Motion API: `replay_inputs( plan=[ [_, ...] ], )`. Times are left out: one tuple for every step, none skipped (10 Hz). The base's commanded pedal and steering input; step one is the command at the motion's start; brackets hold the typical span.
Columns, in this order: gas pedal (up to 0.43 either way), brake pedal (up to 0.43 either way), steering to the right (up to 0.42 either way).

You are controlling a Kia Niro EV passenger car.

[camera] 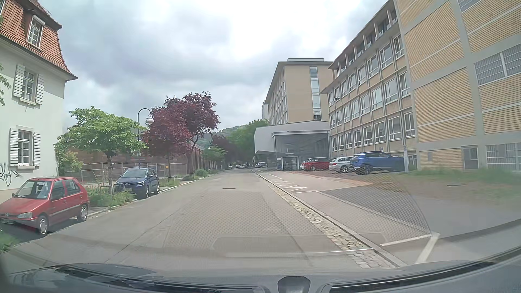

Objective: Follow the waypoints while adhering to traffic rules and regulations

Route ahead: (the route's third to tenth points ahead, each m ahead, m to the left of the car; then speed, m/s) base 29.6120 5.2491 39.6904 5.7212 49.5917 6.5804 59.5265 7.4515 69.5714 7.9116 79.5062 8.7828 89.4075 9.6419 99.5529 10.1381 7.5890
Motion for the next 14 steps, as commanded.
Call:
replay_inputs(
  plan=[
    [0.098, 0.0, -0.068],
    [0.098, 0.0, -0.06],
    [0.098, 0.0, -0.051],
    [0.098, 0.0, -0.044],
    [0.098, 0.0, -0.04],
    [0.098, 0.0, -0.039],
    [0.098, 0.0, -0.036],
    [0.098, 0.0, -0.032],
    [0.098, 0.0, -0.029],
    [0.098, 0.0, -0.026],
    [0.098, 0.0, -0.026],
    [0.098, 0.0, -0.025],
    [0.098, 0.0, -0.024],
    [0.098, 0.0, -0.018]
  ],
)
